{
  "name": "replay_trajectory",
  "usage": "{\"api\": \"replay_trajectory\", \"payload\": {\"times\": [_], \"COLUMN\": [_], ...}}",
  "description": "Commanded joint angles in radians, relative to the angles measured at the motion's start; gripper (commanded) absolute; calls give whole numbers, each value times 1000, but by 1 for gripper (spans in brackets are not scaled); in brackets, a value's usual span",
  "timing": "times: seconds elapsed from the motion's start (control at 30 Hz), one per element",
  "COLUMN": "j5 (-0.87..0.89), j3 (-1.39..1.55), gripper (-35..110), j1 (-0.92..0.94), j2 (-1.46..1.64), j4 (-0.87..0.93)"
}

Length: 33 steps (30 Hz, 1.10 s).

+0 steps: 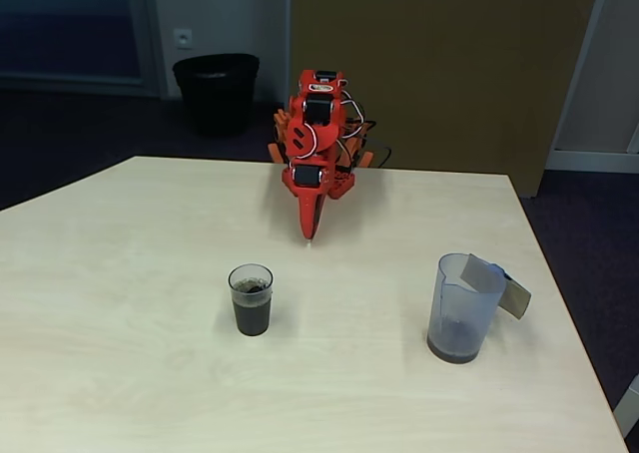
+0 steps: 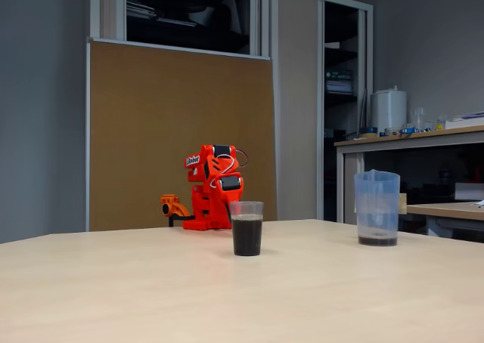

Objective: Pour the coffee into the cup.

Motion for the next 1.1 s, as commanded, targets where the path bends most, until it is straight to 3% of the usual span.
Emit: {"api": "replay_trajectory", "payload": {"times": [0.0,1.07], "j5": [-11,-12], "j3": [6,6], "gripper": [0,0], "j1": [-8,-31], "j2": [67,66], "j4": [35,35]}}
